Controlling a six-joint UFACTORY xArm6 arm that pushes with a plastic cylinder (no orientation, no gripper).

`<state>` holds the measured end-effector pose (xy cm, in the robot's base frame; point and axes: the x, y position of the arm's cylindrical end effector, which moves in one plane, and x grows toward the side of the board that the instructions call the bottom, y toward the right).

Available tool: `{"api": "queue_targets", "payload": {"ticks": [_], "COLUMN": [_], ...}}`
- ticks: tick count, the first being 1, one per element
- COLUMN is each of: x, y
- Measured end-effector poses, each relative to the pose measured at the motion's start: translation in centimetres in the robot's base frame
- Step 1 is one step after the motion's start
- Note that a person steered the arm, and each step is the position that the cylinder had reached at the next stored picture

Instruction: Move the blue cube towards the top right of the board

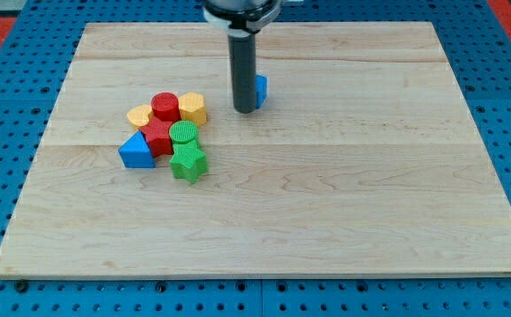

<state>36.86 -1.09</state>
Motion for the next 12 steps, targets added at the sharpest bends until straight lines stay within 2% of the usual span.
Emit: {"api": "queue_targets", "payload": {"ticks": [2,3,4,5,6,7,8,9,12], "x": [-3.1,-7.0,-9.1,-8.9,-5.5,-3.0,-6.9,-10.8,-12.4], "y": [-2.1,1.9,6.8,11.3,9.0,9.7,14.3,15.4,22.0]}}
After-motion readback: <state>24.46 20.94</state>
